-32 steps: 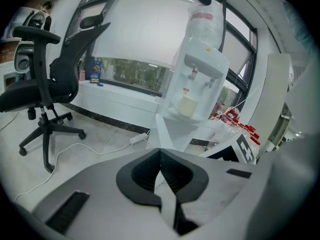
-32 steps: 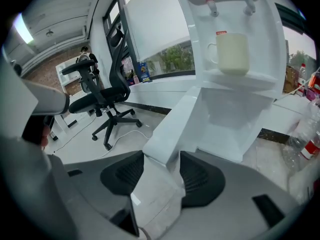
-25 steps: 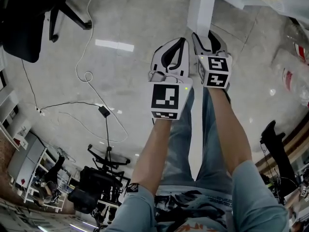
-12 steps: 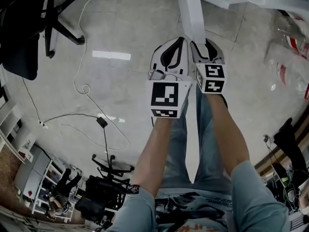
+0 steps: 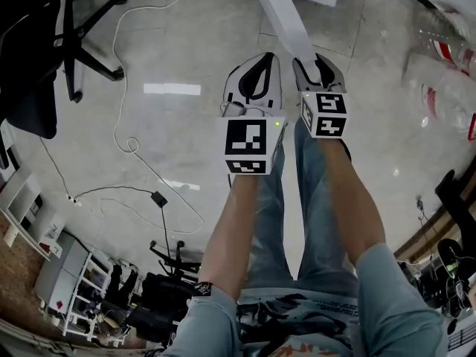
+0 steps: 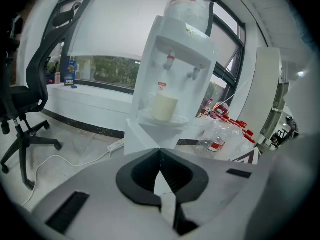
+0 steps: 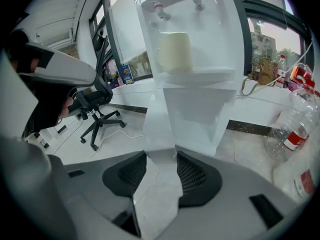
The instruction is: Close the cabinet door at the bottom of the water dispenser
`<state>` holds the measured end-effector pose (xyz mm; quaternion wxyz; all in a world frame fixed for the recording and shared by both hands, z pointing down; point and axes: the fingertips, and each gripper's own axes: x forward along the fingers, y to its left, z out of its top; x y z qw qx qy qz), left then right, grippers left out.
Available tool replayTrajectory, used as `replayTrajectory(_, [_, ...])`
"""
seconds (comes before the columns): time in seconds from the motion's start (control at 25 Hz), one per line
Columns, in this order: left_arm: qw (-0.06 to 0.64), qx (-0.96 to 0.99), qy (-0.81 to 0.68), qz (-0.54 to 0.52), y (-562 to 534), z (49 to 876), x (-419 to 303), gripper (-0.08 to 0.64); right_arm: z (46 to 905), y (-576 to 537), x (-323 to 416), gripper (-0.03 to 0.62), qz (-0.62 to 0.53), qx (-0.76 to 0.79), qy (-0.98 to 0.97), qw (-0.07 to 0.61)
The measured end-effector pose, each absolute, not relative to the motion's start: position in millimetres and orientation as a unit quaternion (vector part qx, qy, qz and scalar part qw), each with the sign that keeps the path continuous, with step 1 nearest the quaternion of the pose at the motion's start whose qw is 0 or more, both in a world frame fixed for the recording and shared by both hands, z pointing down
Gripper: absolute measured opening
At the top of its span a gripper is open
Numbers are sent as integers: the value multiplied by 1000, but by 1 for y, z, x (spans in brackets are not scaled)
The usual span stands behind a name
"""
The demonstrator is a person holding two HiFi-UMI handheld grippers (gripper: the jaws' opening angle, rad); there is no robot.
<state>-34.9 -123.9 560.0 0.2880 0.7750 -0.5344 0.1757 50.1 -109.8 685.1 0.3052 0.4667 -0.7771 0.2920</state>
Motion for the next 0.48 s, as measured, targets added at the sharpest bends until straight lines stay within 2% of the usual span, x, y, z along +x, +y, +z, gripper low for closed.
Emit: replayTrajectory(0.48, [303, 771, -523, 199, -138, 580, 6, 20, 682, -142, 99, 206, 291, 477, -773, 300])
